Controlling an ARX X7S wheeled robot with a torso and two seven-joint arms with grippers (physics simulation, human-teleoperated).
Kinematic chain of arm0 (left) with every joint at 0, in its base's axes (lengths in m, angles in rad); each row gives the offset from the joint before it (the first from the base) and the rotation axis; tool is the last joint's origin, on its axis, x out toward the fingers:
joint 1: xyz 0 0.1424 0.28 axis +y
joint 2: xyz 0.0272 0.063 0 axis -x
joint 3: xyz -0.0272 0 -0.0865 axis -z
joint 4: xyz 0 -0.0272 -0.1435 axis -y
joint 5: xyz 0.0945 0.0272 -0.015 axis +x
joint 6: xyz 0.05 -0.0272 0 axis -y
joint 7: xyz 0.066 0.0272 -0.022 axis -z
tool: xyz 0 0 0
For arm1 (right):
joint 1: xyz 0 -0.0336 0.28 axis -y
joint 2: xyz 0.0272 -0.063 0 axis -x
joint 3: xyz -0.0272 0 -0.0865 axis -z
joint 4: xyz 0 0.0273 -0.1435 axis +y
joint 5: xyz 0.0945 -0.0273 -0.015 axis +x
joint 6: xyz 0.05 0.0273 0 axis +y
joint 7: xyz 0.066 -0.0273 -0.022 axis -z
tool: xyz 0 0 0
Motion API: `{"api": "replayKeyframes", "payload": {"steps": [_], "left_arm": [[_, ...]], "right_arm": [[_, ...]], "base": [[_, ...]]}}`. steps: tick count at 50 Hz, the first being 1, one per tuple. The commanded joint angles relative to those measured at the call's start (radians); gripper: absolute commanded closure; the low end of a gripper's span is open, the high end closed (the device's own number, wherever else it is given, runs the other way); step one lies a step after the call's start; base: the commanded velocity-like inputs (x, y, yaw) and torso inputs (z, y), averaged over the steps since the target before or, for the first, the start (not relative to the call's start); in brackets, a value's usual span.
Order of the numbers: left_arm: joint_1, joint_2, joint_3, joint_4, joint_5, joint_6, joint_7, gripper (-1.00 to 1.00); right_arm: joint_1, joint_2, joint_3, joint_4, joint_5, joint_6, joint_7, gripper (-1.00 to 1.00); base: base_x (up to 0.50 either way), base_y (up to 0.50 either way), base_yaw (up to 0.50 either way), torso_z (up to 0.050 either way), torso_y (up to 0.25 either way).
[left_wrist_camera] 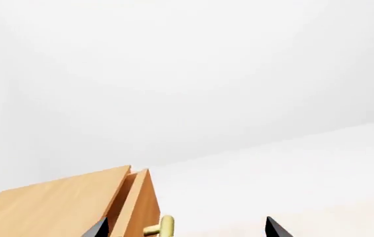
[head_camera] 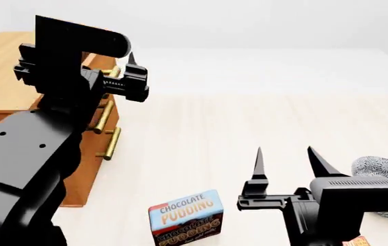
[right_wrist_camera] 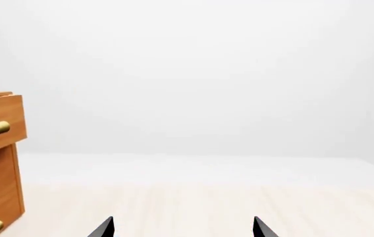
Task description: Put the butter at the back in the top drawer of the cabinet and close it.
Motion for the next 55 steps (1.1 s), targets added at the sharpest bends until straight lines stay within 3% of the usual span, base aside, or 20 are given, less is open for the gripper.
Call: {"api": "replayKeyframes", "payload": {"steps": [1,8,20,25,33,37,39,55], "left_arm": [[-0.290,0.013,0.066,-0.330,-0.005,-0.051,0.033,-1.00],[-0.524,0.049,0.056,-0.682,0.006,-0.010,0.069,-1.00],[-0.826,0.099,0.170,-1.371,0.070,0.158,0.144,-1.00],[-1.014,0.190,0.258,-1.902,0.119,0.281,0.232,-1.00],[-1.021,0.207,0.215,-1.905,0.198,0.064,0.266,-1.00],[-1.013,0.214,0.270,-1.905,0.212,-0.041,0.372,-1.00],[-1.019,0.205,0.247,-1.905,0.225,-0.078,0.387,-1.00],[-1.040,0.197,0.142,-1.905,0.267,-0.139,0.354,-1.00]], "right_arm": [[-0.016,0.012,0.019,-0.018,0.025,-0.008,-0.006,-1.00],[-0.033,0.017,0.025,-0.019,0.035,-0.027,-0.014,-1.00],[-0.051,0.025,0.034,-0.021,0.043,-0.048,-0.014,-1.00],[-0.053,0.026,0.038,-0.002,0.043,-0.064,-0.016,-1.00],[-0.053,0.024,0.027,0.019,0.038,-0.080,-0.016,-1.00],[-0.055,0.027,0.026,0.016,0.037,-0.079,-0.013,-1.00],[-0.056,0.029,0.025,0.014,0.036,-0.078,-0.010,-1.00],[-0.055,0.036,0.013,0.001,0.038,-0.068,0.004,-1.00]], "base": [[0.00,0.00,0.00,0.000,0.000],[0.00,0.00,0.00,0.000,0.000],[0.00,0.00,0.00,0.000,0.000],[0.00,0.00,0.00,0.000,0.000],[0.00,0.00,0.00,0.000,0.000],[0.00,0.00,0.00,0.000,0.000],[0.00,0.00,0.00,0.000,0.000],[0.00,0.00,0.00,0.000,0.000]]}}
